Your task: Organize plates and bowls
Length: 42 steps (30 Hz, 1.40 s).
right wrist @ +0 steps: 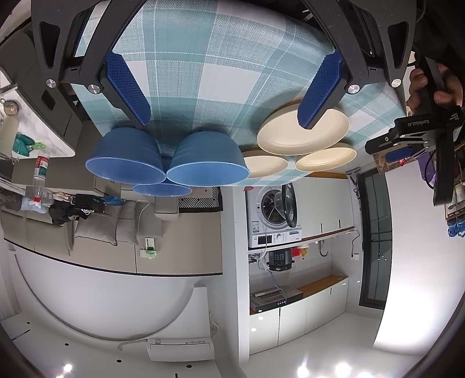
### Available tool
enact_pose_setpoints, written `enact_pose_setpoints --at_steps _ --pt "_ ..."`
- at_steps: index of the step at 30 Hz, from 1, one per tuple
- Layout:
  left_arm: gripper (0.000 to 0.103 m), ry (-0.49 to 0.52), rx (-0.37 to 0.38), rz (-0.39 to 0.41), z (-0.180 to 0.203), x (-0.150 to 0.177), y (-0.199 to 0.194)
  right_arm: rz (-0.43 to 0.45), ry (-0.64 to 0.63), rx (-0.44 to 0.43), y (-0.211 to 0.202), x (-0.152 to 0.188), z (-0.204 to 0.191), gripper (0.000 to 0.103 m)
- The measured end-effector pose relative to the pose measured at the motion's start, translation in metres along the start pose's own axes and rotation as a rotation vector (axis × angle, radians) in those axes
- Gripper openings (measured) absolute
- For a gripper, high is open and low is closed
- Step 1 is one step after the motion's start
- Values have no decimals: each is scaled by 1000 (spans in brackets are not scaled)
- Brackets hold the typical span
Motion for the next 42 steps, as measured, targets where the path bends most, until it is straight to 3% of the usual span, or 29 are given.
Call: enact_pose_setpoints --at_steps 42 --pt "103 -14 -11 -4 -9 2 4 -26 14 23 6 0 6 103"
Point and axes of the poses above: each gripper's, at about its wrist camera, not at the fingertips, and y roughly the way its jaws point, z to its right, x to its underside, the point moved 1 cm from there along y, roughly the way its jaws point, and after that the axes turned 2 degrees about -x, right-handed, at the moved point
